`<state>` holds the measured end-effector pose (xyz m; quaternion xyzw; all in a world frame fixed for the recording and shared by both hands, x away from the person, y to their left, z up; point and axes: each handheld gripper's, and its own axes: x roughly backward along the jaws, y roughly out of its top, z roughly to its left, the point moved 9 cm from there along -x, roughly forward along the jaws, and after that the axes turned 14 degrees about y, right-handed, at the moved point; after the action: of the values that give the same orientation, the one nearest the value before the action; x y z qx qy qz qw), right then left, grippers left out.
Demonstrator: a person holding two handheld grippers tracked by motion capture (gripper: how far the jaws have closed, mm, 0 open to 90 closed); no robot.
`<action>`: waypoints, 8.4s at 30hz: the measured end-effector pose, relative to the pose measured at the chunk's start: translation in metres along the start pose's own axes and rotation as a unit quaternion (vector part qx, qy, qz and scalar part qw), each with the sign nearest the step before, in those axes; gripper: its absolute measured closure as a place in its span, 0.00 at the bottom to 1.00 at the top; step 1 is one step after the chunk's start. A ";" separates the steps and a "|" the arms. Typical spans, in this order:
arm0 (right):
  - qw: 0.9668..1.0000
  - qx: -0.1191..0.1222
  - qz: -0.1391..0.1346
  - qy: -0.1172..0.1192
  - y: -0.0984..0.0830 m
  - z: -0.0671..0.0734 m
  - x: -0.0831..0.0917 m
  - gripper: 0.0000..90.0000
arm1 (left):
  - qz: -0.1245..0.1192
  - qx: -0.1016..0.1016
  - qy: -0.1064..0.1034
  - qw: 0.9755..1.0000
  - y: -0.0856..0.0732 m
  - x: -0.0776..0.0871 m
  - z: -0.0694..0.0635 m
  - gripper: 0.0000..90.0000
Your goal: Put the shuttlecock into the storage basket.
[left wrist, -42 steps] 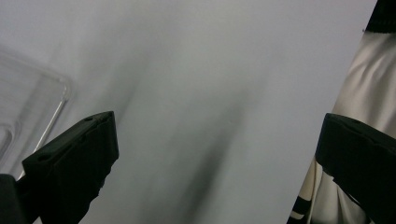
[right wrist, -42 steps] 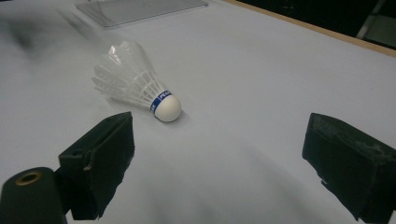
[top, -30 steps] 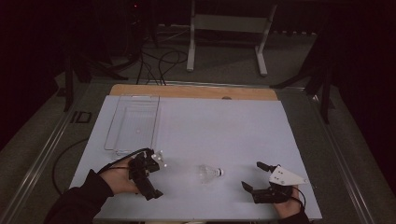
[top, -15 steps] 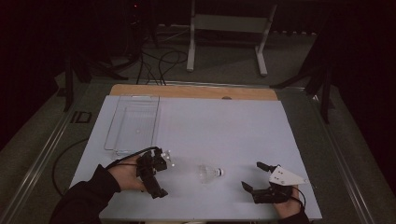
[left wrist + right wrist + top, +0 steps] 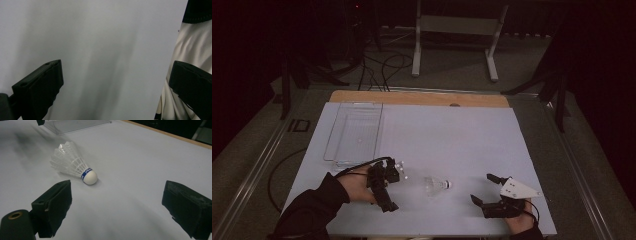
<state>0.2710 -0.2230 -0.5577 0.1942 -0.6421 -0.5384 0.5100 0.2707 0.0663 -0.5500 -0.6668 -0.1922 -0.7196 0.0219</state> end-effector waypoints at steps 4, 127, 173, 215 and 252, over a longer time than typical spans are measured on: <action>1.000 0.000 0.000 0.000 0.000 0.000 0.000 0.10 | 0.004 -0.009 -0.006 1.000 0.007 -0.003 -0.001 0.00; 1.000 -0.001 0.004 0.005 -0.002 0.000 0.001 0.10 | -0.011 -0.172 -0.024 0.985 0.107 -0.041 0.014 1.00; 1.000 -0.005 0.008 0.007 -0.003 0.001 -0.002 0.10 | -0.004 -0.143 -0.004 0.990 0.069 0.027 0.037 1.00; 1.000 -0.004 0.011 0.003 -0.004 0.000 -0.003 0.10 | -0.006 -0.014 0.058 0.998 0.009 0.072 0.092 1.00; 1.000 -0.008 0.013 0.004 -0.005 0.000 -0.003 0.10 | -0.008 0.204 0.172 0.964 -0.029 0.089 0.162 1.00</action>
<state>0.2705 -0.2220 -0.5634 0.1842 -0.6383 -0.5360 0.5209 0.4066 0.1629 -0.4651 -0.5126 -0.3337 -0.7693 0.1848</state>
